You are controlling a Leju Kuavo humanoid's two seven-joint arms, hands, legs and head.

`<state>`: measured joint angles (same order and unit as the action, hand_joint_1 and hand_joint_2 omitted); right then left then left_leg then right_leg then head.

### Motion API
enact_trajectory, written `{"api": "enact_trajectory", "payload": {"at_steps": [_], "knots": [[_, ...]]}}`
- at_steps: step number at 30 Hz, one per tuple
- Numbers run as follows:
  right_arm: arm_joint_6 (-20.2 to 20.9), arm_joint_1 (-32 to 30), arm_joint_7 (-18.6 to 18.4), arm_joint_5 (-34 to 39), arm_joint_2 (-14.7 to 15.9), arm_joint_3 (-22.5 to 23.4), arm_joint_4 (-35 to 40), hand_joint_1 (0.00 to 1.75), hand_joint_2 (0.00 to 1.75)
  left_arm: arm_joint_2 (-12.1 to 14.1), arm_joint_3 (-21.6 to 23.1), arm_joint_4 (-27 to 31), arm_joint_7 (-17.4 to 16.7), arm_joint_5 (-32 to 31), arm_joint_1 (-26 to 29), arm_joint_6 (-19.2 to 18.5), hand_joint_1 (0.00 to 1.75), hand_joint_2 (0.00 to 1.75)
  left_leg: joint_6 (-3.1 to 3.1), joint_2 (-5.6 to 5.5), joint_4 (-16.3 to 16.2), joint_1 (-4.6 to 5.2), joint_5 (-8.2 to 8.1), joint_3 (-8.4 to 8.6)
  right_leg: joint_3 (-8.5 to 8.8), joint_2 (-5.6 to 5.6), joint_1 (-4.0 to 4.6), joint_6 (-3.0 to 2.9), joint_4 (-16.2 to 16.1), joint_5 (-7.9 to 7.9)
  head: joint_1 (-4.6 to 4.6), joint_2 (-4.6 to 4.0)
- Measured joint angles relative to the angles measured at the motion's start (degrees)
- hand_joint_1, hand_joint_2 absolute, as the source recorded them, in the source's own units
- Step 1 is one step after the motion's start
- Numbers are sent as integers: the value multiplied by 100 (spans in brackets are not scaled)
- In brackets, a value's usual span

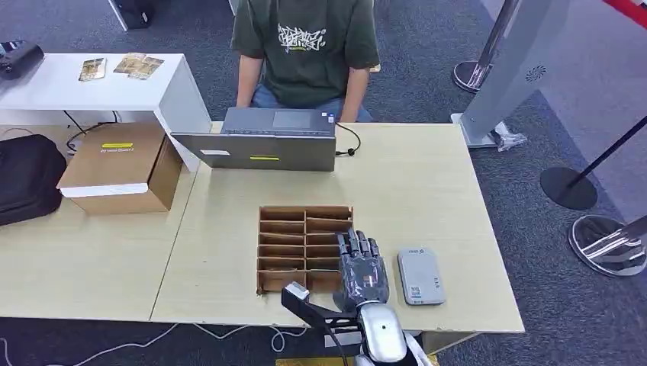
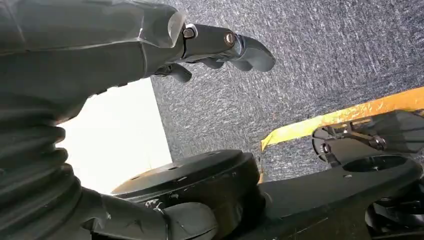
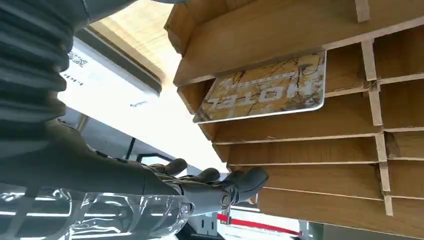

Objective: Pass the card to the sensor for recognition and then transmit it.

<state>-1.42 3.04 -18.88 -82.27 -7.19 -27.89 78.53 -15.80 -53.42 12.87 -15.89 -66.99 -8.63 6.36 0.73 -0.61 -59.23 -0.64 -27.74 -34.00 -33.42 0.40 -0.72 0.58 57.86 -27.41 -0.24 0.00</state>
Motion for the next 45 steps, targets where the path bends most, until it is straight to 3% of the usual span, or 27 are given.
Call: {"api": "enact_trajectory", "payload": {"at_steps": [12,45], "knots": [[-271,-57,-26,-125,35,-24,387,0,175,7,0,0,33,-7,10,-2,0,175,0,0,0,0,0,0,0,0,0,0,0,0,0,0],[-175,-49,77,2,42,-66,323,0,175,7,0,0,28,-39,4,-4,0,175,0,0,0,0,0,0,0,0,0,0,0,0,0,0]]}}
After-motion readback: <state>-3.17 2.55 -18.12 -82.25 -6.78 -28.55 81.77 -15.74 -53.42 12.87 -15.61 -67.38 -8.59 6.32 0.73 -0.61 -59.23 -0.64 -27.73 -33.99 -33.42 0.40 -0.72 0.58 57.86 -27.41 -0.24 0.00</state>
